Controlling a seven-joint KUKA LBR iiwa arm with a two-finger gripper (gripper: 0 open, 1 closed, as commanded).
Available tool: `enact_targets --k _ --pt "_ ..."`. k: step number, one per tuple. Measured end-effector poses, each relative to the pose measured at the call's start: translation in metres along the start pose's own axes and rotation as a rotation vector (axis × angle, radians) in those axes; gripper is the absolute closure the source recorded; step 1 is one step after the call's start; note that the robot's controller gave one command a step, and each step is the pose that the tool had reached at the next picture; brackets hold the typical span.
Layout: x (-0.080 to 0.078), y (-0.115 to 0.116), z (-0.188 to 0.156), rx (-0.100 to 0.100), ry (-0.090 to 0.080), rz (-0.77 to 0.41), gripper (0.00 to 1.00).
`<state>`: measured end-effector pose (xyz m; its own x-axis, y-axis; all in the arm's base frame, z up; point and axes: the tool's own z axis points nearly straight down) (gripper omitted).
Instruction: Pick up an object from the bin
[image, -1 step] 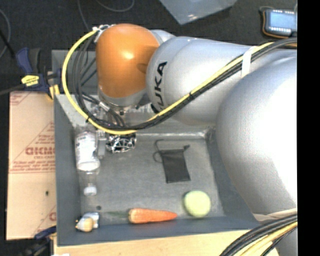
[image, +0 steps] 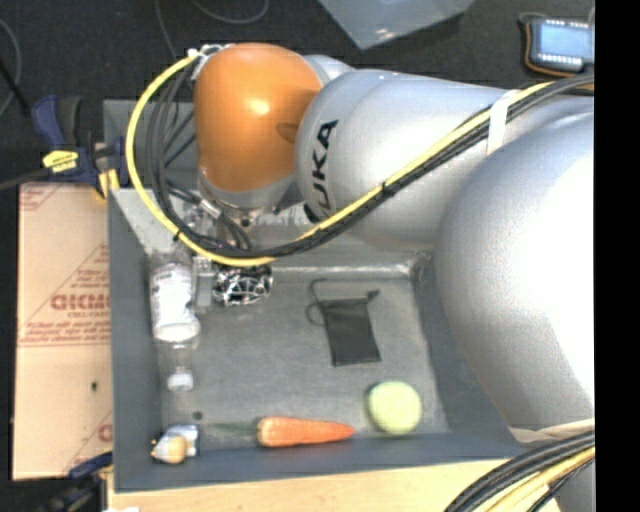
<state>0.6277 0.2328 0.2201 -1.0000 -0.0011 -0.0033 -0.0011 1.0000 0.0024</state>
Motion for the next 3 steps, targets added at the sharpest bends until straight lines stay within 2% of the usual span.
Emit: enact_targets --k 1,2,3 --pt "-0.009 -0.032 0.062 -0.002 -0.003 -0.007 0.00" --pt "-0.007 -0.080 0.069 0.000 0.005 0.078 0.00" --pt "-0.020 -0.111 0.081 -0.002 -0.007 -0.019 0.00"
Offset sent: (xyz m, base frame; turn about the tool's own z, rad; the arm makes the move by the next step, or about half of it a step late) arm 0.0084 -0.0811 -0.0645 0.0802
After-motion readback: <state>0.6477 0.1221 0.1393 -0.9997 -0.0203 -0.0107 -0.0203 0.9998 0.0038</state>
